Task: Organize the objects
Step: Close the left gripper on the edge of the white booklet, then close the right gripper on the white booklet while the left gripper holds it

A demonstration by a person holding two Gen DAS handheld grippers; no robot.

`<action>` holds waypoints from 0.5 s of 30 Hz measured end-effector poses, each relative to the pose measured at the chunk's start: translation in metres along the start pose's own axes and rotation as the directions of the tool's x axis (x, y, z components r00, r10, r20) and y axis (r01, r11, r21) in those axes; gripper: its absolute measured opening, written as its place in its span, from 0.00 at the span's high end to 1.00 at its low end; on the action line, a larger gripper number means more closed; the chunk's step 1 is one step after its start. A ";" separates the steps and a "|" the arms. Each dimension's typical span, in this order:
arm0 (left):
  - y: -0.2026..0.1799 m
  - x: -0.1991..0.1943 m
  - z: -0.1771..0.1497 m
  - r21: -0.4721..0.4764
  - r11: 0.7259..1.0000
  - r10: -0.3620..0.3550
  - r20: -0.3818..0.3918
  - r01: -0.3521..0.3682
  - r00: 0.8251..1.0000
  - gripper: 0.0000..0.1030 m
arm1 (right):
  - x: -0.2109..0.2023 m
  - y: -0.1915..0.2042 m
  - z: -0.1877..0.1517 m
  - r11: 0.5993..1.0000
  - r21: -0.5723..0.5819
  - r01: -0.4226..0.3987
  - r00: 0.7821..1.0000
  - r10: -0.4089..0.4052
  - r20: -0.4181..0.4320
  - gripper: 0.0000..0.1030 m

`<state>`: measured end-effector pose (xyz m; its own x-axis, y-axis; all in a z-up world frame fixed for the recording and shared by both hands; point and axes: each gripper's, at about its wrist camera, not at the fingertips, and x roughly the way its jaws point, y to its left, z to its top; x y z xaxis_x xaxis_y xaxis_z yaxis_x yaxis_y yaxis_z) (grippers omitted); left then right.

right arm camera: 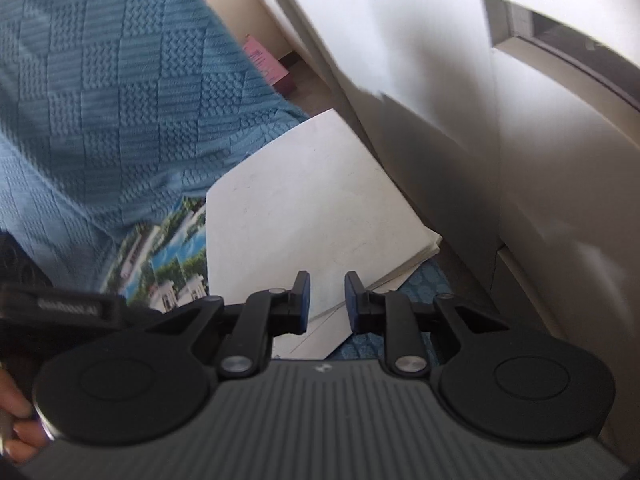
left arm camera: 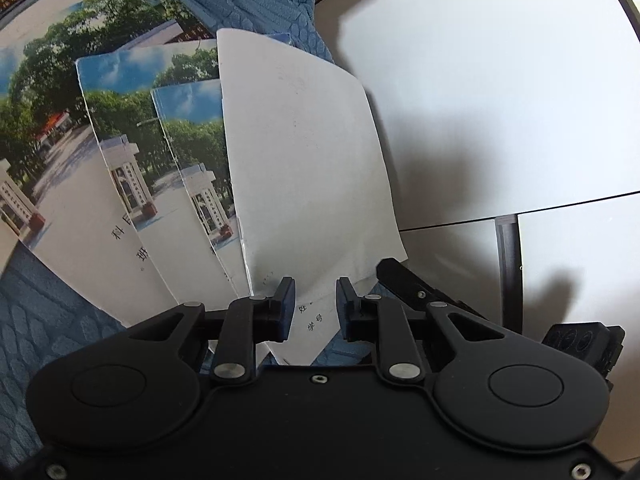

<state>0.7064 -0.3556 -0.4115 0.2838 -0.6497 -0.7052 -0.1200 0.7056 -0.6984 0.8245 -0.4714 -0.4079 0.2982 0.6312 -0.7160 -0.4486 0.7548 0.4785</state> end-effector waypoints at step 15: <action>0.006 0.013 0.007 0.006 0.999 0.049 -0.002 -0.049 0.999 0.99 | 0.004 -0.035 -0.001 0.984 0.135 0.118 0.988 -0.130 0.087 0.58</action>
<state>0.7161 -0.3577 -0.4236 0.2759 -0.6147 -0.7389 -0.1284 0.7383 -0.6621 0.8401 -0.4955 -0.4278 0.4265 0.5404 -0.7253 -0.2923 0.8412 0.4549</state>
